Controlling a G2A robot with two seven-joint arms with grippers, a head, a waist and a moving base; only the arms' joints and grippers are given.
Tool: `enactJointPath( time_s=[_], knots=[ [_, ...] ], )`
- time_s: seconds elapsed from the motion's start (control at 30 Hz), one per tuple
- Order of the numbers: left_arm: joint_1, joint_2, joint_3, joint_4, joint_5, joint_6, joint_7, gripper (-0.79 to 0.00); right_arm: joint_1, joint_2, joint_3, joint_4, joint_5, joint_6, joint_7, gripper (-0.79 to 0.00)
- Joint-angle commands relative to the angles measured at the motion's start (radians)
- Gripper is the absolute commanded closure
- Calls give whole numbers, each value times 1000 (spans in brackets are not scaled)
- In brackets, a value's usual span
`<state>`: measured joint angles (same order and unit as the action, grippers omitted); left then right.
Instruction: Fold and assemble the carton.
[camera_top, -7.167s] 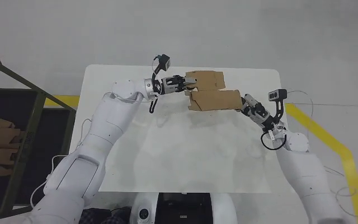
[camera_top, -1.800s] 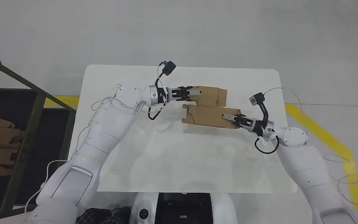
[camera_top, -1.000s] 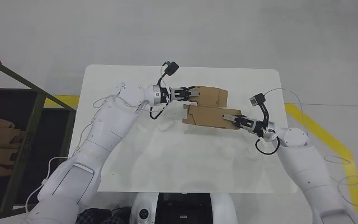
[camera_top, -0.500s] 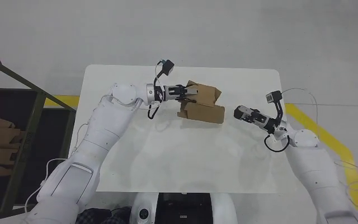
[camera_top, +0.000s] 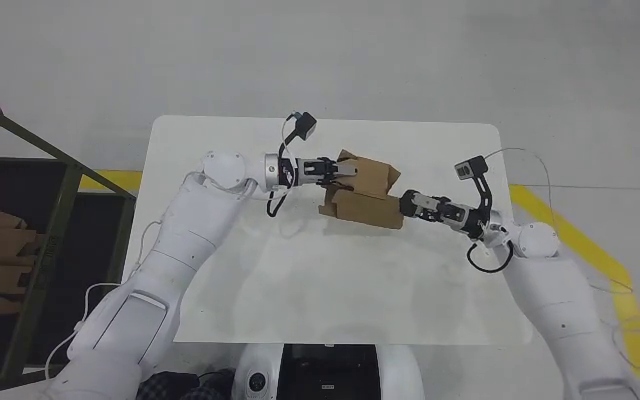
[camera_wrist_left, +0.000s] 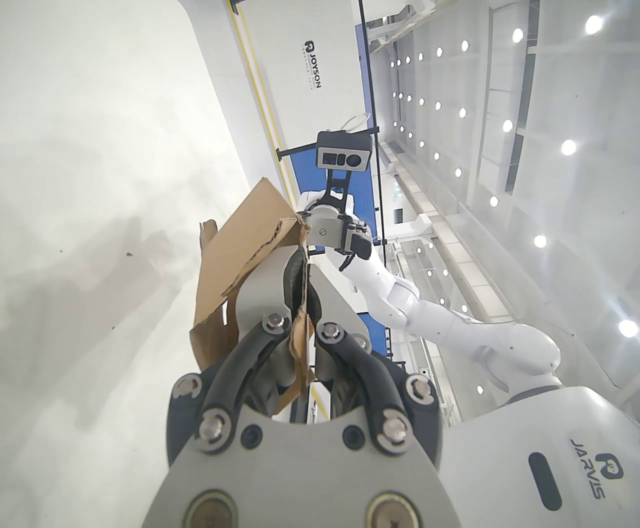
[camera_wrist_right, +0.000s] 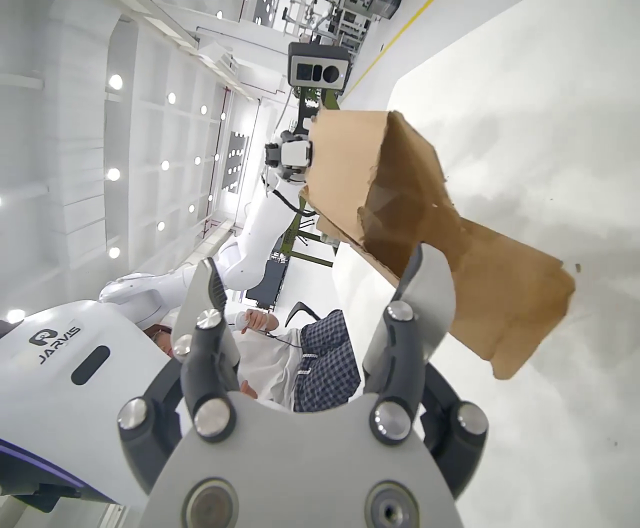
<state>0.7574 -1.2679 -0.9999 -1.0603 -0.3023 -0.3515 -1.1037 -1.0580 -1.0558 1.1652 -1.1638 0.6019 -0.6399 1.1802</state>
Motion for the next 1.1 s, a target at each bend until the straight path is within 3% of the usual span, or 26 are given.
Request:
enactJointPath(
  time_s=[0.0,0.5,1.07],
  knots=[
    [0,0,1,3,0,-2,1,0,3,0,-5,-10,11,9,9,-542],
    [19,4,6,-29,-23,-30,-51,0,96,-12,-67,39,-6,51,51,-499],
    [23,6,11,-51,-51,-28,-81,0,163,-40,-132,102,81,79,79,-320]
  ],
)
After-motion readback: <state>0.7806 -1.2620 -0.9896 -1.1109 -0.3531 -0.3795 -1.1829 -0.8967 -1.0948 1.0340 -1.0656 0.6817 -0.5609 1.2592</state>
